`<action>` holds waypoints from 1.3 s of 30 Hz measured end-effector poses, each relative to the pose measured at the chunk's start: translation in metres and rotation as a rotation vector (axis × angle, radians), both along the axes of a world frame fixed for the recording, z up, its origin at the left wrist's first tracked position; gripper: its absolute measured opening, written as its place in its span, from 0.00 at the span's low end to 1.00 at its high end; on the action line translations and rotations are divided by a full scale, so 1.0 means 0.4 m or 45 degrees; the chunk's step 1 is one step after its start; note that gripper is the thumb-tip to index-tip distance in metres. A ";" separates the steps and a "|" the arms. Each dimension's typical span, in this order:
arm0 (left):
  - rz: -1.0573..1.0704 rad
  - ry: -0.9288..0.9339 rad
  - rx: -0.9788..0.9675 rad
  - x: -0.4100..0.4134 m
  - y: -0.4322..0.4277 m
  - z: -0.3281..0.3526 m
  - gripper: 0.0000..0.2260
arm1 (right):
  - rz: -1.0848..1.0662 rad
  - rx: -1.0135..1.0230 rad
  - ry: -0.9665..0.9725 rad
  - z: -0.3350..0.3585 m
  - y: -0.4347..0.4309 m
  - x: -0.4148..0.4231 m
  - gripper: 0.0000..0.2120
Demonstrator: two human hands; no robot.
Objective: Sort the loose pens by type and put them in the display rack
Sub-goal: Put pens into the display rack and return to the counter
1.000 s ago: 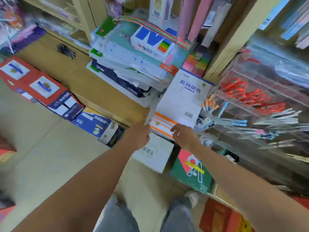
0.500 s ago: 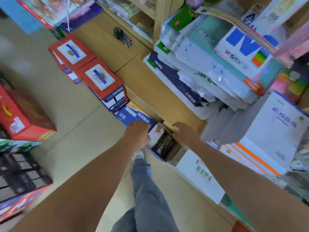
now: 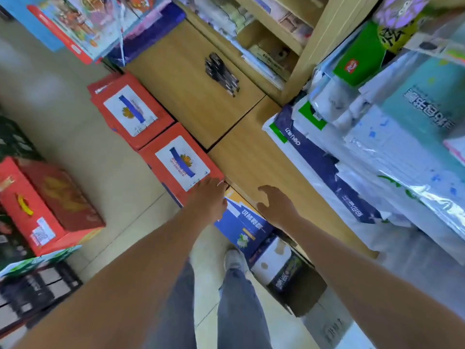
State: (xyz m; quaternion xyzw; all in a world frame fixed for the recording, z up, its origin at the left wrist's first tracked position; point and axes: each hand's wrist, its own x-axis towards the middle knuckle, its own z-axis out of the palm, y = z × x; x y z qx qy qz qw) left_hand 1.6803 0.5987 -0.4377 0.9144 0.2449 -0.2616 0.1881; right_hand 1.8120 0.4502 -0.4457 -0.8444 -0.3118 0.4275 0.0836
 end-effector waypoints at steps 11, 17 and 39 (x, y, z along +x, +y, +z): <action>-0.223 0.018 -0.025 0.184 0.515 -0.225 0.22 | -0.302 0.118 -0.042 -0.239 0.465 0.067 0.28; -0.452 0.089 -0.017 0.274 0.726 -0.320 0.24 | -0.396 0.051 -0.071 -0.309 0.636 0.095 0.29; -0.368 -0.196 0.131 0.394 0.908 -0.395 0.24 | -0.271 0.077 -0.477 -0.370 0.955 0.432 0.37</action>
